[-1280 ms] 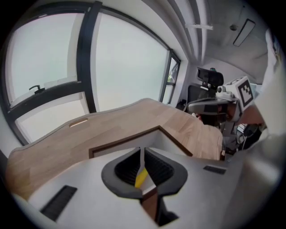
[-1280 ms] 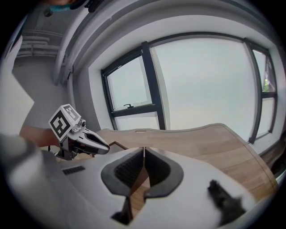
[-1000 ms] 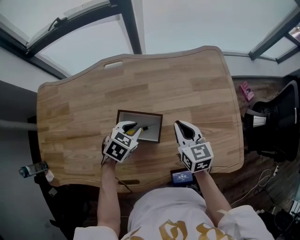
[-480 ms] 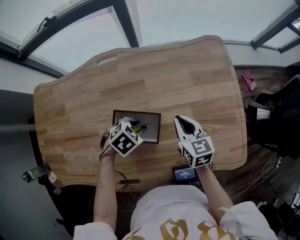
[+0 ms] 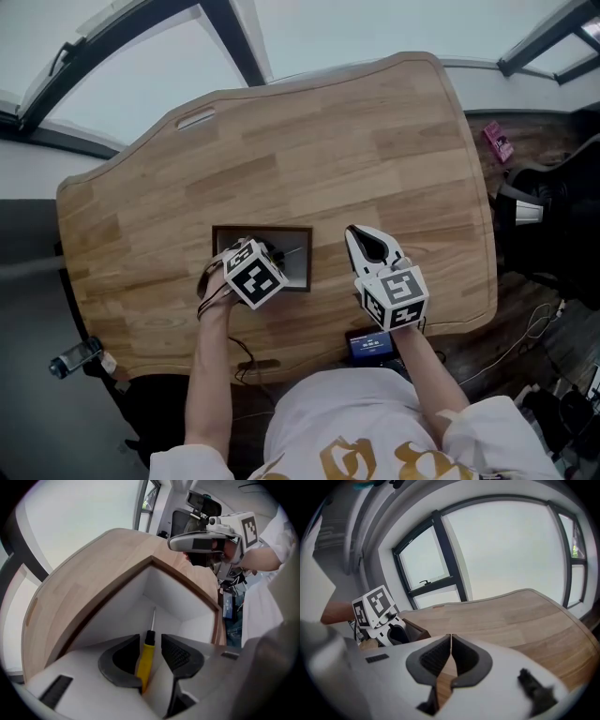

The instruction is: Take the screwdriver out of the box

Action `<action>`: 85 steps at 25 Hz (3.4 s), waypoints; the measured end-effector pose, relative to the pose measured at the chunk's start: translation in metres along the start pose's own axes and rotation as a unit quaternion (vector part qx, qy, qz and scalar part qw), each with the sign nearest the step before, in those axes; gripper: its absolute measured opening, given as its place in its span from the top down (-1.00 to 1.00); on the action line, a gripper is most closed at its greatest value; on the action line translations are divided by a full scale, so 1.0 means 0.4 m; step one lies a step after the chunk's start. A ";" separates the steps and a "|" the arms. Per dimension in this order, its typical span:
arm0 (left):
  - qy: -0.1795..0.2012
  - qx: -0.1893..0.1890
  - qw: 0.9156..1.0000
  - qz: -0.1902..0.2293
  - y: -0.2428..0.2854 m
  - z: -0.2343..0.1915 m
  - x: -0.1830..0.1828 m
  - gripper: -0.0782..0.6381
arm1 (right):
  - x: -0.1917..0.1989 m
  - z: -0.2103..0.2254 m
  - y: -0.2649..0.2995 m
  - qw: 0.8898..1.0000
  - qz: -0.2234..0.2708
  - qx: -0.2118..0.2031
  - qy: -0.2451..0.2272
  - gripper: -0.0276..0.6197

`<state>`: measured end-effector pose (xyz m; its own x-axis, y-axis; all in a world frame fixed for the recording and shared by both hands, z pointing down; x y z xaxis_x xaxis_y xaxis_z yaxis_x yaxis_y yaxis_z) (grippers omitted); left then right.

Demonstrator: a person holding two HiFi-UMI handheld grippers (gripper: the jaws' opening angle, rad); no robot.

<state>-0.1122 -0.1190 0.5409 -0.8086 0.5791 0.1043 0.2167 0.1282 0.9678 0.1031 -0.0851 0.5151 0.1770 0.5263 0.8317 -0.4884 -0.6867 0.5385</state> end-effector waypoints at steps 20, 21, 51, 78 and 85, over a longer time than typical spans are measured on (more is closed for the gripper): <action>0.029 -0.041 0.994 -0.094 0.054 0.008 -0.042 0.46 | 0.032 0.034 0.038 1.000 -0.012 -0.006 0.026 0.82; 0.035 -0.048 0.993 -0.101 0.056 0.011 -0.045 0.46 | 0.033 0.034 0.037 1.000 -0.012 -0.006 0.025 0.82; 0.043 -0.039 0.995 -0.087 0.052 -0.002 -0.038 0.56 | 0.017 0.042 -0.015 1.000 0.000 0.010 0.016 0.82; 0.059 -0.086 0.994 -0.022 -0.023 0.023 -0.039 0.56 | -0.026 0.001 -0.085 0.999 0.029 0.015 -0.015 0.82; 0.052 -0.122 0.990 0.035 -0.077 0.038 -0.022 0.56 | -0.040 -0.015 -0.114 0.999 0.042 0.022 -0.021 0.82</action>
<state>-0.1033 -0.1158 0.5067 -0.8509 0.4919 0.1844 0.1458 -0.1161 0.9825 0.1173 -0.0591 0.4762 0.1730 0.4444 0.8790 -0.4656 -0.7495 0.4706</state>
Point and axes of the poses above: the fingertips, and each gripper's own axes: y forward along the fingers, z to its right, x out of its underside, the point moved 10 cm from there along -y, backward along the fingers, and after that the axes turned 11 degrees about -y, right-handed, at the moved point
